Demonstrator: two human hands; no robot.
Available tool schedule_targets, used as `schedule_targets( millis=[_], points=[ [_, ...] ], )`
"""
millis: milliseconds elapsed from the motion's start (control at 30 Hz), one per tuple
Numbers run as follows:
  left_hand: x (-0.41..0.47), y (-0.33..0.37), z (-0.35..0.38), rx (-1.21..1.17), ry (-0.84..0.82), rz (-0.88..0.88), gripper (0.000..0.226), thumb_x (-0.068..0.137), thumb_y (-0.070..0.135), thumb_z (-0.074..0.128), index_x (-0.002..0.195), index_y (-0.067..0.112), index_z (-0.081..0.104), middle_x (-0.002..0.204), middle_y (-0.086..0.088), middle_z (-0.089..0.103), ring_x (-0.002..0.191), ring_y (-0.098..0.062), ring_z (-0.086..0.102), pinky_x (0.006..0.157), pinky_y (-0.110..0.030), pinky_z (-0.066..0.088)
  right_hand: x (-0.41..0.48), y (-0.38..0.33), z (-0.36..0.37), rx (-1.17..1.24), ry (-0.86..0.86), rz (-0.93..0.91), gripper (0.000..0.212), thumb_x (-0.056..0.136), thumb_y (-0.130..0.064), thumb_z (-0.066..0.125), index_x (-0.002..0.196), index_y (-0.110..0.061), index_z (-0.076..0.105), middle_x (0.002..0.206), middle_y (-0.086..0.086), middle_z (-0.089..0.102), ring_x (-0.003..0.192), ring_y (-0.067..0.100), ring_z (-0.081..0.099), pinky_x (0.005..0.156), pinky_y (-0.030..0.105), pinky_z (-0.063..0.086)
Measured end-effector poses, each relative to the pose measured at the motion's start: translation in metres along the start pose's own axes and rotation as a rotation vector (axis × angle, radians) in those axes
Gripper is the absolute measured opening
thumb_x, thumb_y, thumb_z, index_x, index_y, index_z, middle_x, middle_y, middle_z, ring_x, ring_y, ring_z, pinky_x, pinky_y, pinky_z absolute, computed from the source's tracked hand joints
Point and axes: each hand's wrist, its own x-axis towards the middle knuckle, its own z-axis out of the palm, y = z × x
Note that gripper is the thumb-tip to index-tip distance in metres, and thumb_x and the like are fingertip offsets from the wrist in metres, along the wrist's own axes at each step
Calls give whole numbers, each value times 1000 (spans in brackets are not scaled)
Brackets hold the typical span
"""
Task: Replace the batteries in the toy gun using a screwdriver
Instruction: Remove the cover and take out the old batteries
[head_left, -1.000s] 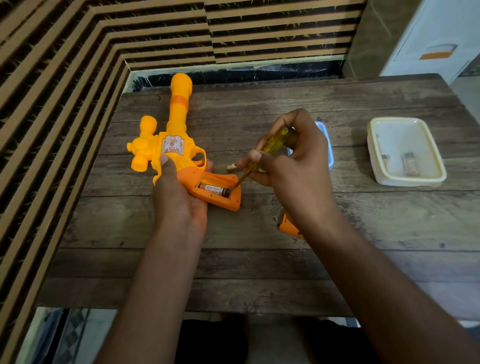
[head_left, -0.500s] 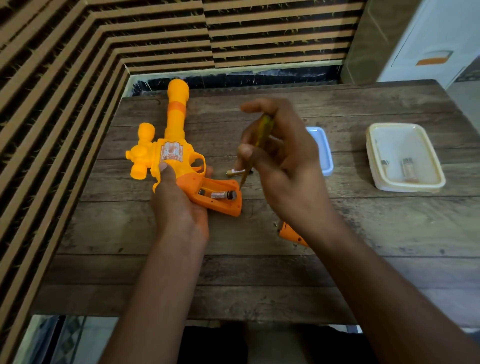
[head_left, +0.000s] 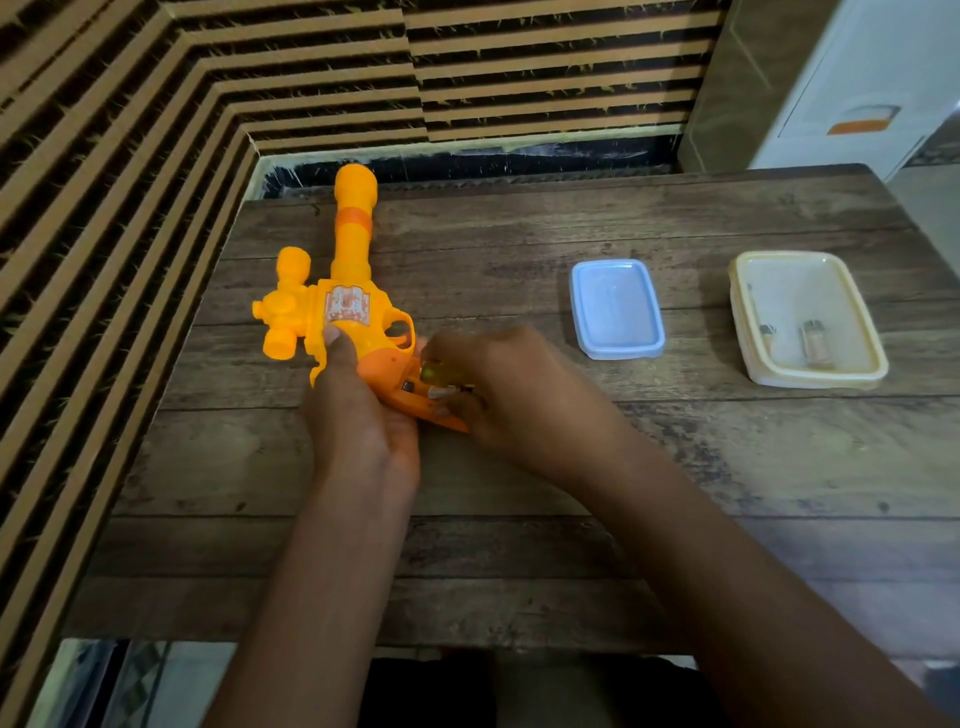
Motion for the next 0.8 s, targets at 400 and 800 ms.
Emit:
schedule_targets(
  millis=[400,800],
  points=[
    [-2,3,0,75,48,107,36,108,41,56,132,16,66,113,-11,80,90,-25,80,96,-52,62,1,15,6,3,341,180,14,85,-20,73,97,-16,66,82,12,72,77,38,69,62,45,56],
    [-19,4,4,310,74,444,39,103,40,63,68,47,79,83,5,79,94,-33,77,91,-57,62,10,17,14,-25,212,239,17,89,-23,69,102,-13,66,98,10,71,91,36,68,74,47,59]
  ],
)
